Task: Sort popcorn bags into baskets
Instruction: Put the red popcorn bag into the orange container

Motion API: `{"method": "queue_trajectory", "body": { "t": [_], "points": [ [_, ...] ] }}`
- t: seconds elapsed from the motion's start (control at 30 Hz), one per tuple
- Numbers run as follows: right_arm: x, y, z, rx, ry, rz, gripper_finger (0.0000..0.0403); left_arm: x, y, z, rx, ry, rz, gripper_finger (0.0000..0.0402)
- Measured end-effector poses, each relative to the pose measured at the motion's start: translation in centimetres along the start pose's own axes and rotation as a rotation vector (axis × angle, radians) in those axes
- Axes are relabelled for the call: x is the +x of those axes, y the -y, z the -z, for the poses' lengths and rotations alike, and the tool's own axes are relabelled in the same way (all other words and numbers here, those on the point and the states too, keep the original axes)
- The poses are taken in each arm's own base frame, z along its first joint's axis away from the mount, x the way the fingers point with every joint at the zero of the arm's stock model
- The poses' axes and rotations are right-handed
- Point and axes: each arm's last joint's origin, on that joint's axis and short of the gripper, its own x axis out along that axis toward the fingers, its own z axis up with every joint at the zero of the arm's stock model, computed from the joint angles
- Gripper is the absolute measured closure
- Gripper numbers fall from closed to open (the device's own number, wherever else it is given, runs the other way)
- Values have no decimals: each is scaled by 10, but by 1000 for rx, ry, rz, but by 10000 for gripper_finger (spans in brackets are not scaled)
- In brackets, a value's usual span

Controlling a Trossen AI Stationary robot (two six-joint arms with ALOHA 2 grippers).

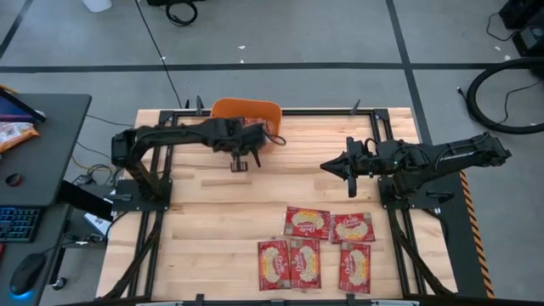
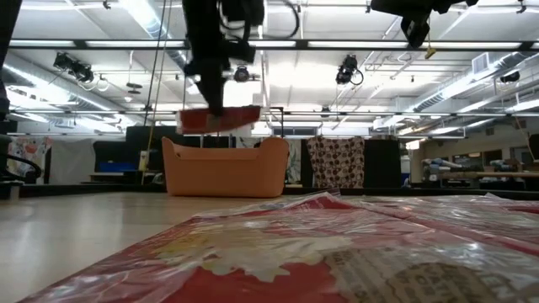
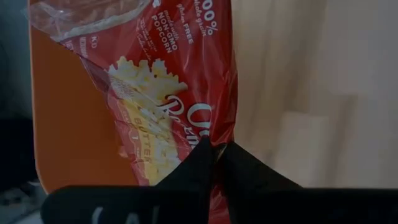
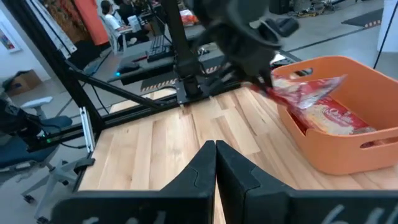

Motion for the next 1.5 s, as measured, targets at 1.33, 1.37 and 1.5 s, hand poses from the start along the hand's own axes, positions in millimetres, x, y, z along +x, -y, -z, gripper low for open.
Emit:
{"method": "queue_trajectory", "body": {
  "t": [1.33, 1.37, 1.5],
  "points": [
    [0, 1, 4, 99, -46, 14, 386, -8, 95, -34, -144, 317, 796, 231],
    [0, 1, 7, 98, -80, -9, 386, -12, 107, -37, -156, 319, 809, 232],
    [5, 1, 25, 113, -305, -105, 386, -23, 139, -39, -241, 275, 865, 238]
  ]
}}
